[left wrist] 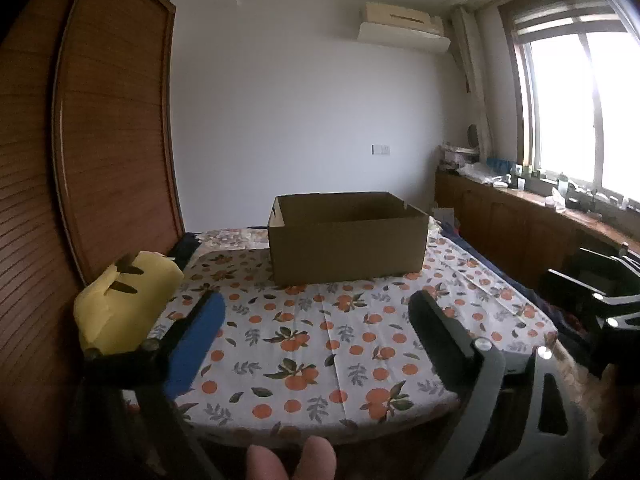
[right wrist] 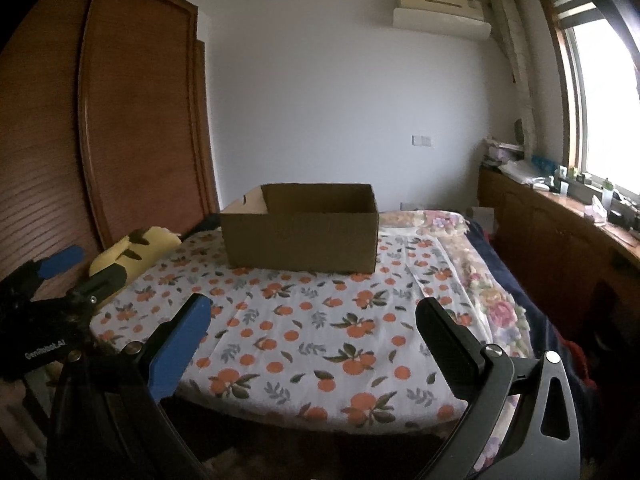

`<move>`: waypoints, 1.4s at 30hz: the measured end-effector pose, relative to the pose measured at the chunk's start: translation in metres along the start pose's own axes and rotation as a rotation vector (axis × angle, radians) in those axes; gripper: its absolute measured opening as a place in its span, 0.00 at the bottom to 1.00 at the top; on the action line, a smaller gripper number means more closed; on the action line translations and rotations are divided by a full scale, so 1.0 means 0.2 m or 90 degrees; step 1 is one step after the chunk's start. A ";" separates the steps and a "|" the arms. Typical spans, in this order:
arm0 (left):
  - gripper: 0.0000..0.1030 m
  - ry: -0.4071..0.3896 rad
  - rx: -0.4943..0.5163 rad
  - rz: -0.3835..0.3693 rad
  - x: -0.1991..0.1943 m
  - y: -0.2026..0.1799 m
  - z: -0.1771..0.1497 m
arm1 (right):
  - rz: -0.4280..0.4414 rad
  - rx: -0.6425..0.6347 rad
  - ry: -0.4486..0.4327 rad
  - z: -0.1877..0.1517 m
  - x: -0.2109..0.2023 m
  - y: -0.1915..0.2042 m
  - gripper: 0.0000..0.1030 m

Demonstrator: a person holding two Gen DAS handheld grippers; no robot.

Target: Organize snacks

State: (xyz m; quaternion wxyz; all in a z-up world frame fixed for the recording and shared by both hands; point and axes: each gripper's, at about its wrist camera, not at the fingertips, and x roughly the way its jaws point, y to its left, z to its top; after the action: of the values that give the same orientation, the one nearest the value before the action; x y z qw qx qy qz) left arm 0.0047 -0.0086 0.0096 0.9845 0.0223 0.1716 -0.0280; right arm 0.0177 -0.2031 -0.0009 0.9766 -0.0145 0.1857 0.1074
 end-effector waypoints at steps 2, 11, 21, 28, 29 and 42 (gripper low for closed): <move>0.92 -0.002 0.004 0.004 0.00 -0.01 -0.01 | -0.002 -0.001 0.004 -0.02 0.00 0.00 1.00; 0.94 -0.003 0.001 0.019 -0.01 0.00 -0.08 | -0.010 0.007 0.016 -0.12 0.01 -0.02 1.00; 0.94 0.018 -0.016 0.036 0.02 0.02 -0.17 | -0.010 0.013 0.025 -0.17 0.03 -0.02 1.00; 0.94 0.018 -0.008 0.035 0.02 0.01 -0.17 | -0.019 0.011 0.016 -0.18 0.02 -0.02 1.00; 0.94 0.018 -0.007 0.035 0.02 0.01 -0.17 | -0.020 0.011 0.016 -0.18 0.02 -0.02 1.00; 0.94 0.016 -0.007 0.032 0.01 0.01 -0.17 | -0.028 0.011 0.016 -0.18 0.02 -0.03 1.00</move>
State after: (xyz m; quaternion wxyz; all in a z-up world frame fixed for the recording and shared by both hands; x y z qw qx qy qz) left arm -0.0047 -0.0058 -0.0226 0.9828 0.0218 0.1831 -0.0019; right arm 0.0098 -0.2106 -0.0353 0.9765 -0.0113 0.1983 0.0839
